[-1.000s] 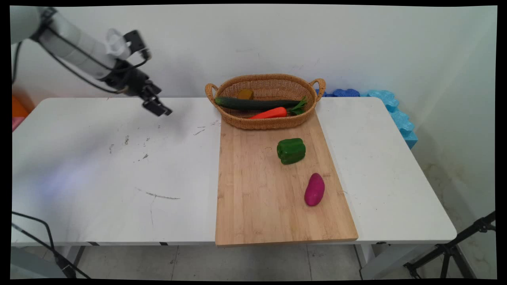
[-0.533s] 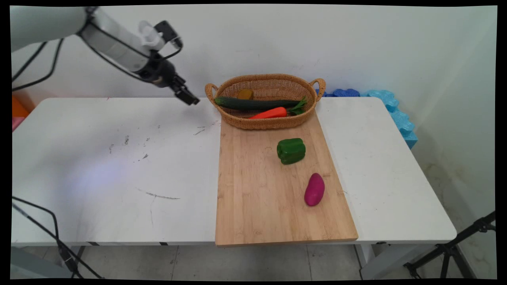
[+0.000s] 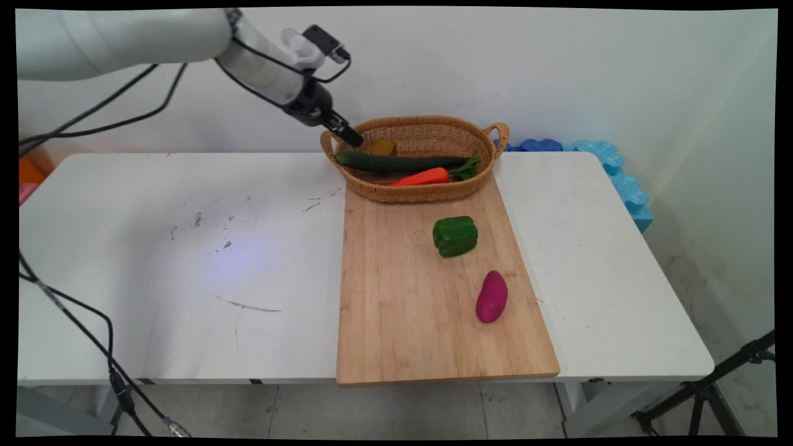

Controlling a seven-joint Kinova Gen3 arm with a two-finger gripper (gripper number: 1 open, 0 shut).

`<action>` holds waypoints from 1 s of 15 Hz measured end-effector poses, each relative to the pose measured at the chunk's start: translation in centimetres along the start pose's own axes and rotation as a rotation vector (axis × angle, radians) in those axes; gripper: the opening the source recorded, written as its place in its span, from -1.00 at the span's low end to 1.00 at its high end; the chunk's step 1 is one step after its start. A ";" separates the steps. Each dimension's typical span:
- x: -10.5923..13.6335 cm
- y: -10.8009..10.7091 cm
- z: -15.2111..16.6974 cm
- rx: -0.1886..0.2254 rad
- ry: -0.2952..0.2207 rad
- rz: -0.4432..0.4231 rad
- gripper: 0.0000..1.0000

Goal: Pick up the potato from the vegetable basket

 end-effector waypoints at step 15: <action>3.7 2.5 10.5 0.064 -0.026 -0.242 1.00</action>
